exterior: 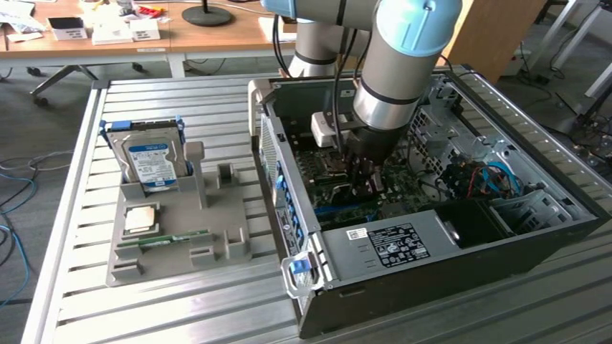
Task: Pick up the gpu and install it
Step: 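Insert the gpu into the slot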
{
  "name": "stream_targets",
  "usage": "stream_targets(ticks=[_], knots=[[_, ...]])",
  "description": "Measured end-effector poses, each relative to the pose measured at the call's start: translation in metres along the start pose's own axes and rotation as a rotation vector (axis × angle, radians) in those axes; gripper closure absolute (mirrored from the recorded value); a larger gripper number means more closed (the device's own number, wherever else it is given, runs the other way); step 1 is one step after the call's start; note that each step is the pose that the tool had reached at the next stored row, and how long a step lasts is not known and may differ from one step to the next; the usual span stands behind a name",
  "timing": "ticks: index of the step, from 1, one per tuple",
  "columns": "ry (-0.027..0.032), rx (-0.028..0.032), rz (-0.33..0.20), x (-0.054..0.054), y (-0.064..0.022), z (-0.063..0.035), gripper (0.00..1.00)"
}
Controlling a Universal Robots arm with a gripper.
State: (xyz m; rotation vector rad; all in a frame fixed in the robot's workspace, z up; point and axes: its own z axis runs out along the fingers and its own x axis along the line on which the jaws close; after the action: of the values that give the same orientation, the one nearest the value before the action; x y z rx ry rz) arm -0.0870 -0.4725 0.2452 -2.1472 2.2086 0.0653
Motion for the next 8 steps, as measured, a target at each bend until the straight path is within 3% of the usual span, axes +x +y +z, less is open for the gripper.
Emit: stream_targets(ticks=[8], knots=[[-0.0006,0.0004,0.0,-0.0001,0.0,-0.0002,0.73]])
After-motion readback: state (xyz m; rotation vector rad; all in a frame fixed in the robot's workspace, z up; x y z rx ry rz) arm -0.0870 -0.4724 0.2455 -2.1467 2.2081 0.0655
